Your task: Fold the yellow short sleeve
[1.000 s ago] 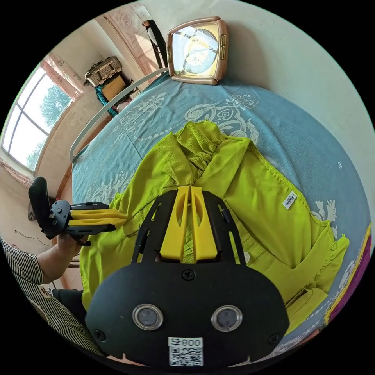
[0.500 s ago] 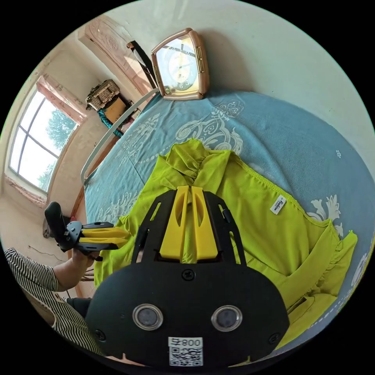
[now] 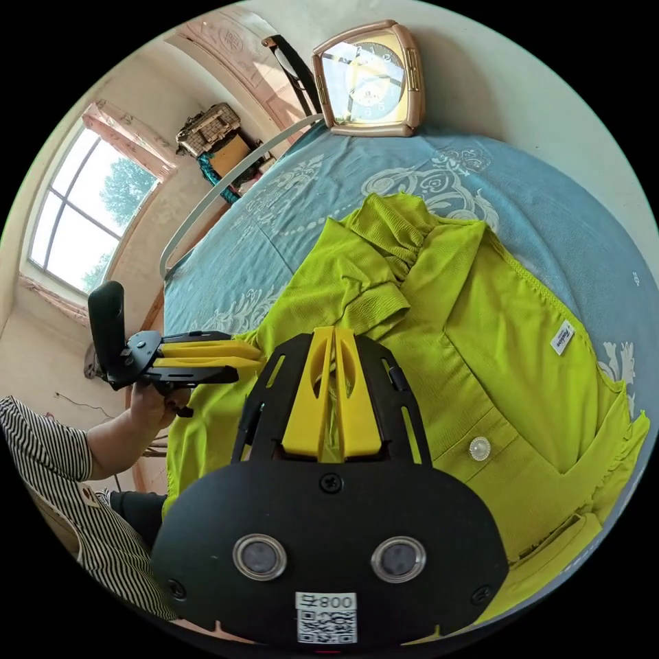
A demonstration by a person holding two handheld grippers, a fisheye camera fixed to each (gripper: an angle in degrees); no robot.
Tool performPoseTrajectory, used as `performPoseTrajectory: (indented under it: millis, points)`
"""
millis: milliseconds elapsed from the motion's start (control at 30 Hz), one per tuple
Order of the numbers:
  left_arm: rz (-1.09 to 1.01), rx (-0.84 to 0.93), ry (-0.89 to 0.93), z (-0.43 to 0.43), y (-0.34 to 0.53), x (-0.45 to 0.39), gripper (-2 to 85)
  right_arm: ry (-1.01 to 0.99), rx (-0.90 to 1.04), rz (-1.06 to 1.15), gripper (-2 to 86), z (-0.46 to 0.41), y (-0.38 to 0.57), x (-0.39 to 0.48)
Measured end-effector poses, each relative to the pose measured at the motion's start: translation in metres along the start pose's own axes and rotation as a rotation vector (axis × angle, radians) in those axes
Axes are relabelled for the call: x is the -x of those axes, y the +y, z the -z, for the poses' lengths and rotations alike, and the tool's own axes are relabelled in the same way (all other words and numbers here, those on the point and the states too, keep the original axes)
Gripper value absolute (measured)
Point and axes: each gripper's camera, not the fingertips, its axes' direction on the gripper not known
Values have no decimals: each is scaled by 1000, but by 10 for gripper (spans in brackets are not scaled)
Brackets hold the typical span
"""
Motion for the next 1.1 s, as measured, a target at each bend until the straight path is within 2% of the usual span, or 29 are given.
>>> performPoseTrajectory:
  millis: [167,433,600,733,900,1033,1100]
  points:
    - [-10,-17,0,23,23,-12,36,6,-84,-28,1,27,54,11]
    - [25,1,160,64,76,-21,8,31,-29,-170,1,64,197,29]
    - [-74,122,80,85,119,-62,4,150,115,-236,1,75,292,66]
    - [-153,301,-3,60,163,-93,4,261,266,-234,2,49,354,98]
    - [-151,298,-50,68,187,-94,3,429,271,-211,3,29,396,123]
    - [25,370,126,89,203,-60,3,375,288,-259,3,37,431,119]
    - [78,322,181,114,222,-45,4,295,241,-302,2,53,454,115]
